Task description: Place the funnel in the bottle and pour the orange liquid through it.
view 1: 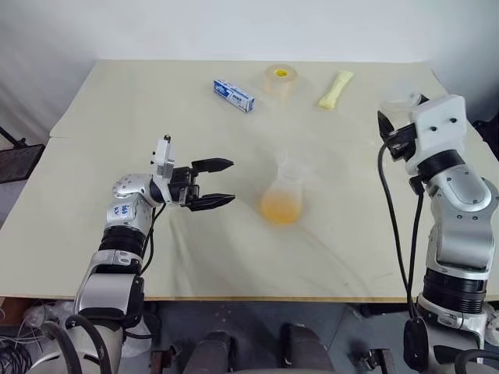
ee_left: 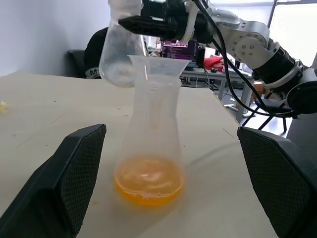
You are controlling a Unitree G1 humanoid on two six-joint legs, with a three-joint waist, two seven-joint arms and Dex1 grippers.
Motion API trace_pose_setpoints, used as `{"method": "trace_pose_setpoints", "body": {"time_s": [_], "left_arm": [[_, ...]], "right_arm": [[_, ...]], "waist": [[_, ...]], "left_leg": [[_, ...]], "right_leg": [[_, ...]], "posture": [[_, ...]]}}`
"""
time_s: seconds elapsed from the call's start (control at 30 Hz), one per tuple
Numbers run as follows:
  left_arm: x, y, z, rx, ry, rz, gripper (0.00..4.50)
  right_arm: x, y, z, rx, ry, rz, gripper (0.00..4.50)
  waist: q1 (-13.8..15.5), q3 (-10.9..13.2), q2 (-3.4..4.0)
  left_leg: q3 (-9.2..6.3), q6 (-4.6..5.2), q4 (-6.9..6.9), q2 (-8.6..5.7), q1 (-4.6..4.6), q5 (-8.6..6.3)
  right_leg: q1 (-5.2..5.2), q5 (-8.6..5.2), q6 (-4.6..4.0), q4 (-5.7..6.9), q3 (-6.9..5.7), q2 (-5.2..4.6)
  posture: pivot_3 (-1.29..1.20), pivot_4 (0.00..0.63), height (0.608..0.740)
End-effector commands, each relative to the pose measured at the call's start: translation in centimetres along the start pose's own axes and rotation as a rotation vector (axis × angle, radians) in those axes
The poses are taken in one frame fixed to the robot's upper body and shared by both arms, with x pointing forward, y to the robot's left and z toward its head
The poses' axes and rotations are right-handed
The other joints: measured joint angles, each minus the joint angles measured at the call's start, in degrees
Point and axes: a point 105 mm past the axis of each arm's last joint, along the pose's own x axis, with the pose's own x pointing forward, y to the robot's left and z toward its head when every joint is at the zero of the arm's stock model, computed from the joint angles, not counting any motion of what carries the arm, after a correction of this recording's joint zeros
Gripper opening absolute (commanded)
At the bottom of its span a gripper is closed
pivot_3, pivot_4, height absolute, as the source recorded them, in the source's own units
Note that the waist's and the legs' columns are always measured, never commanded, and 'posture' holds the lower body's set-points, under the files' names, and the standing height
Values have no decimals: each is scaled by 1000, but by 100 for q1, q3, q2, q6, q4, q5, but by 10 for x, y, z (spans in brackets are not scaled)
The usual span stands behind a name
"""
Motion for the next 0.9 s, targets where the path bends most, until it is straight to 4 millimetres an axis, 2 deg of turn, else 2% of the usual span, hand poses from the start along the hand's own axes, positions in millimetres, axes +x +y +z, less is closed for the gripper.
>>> {"method": "trace_pose_setpoints", "body": {"time_s": [0.03,0.1,0.17,0.4,0.43,0.5,0.57,0.73,0.9], "left_arm": [[-1,-1,5,21,58,-47,4500],[-1,4,-1,10,114,-4,4500],[0,6,1,7,100,11,4500],[-1,14,8,5,64,99,4500],[-1,15,7,-9,70,112,4500],[-1,18,5,-48,88,146,4500],[-2,22,6,-67,90,183,4500],[-1,21,6,-56,86,197,4500],[-5,22,9,-36,76,217,4500]], "right_arm": [[-8,-28,-18,207,11,-89,2423],[-10,-37,-29,257,27,-122,2423],[-11,-42,-36,287,31,-141,2423],[-18,-45,-49,297,50,-152,2423],[-18,-46,-48,287,48,-151,3143],[-18,-47,-47,268,45,-146,3720],[-18,-47,-42,263,34,-138,4400],[-15,-51,-24,220,-9,-106,4458],[-12,-56,14,180,-96,-50,4458]], "waist": [[9,0,0],[1,0,1],[-3,0,1],[-13,0,1],[-12,0,1],[-5,0,1],[-5,0,1],[-3,0,1],[-3,0,1]], "left_leg": [[0,0,0,-2,0,0],[1,0,0,-3,0,0],[1,0,-2,-3,1,0],[2,0,-2,-1,1,0],[2,0,-1,-2,1,0],[3,0,-1,-2,1,0],[2,0,-1,-2,1,0],[2,0,-1,-2,1,0],[3,0,-1,-1,2,0]], "right_leg": [[0,0,0,1,0,-1],[0,0,0,2,1,-2],[-1,0,0,2,1,-2],[-4,0,0,5,4,-2],[-4,0,0,5,5,-3],[-4,0,0,6,7,-4],[-4,0,0,6,7,-4],[-4,0,0,5,6,-4],[-4,0,0,3,6,-4]], "posture": [[0,150,740],[0,150,740],[0,150,740],[0,150,740],[0,150,740],[0,150,740],[0,150,740],[0,150,740],[0,150,740]]}}
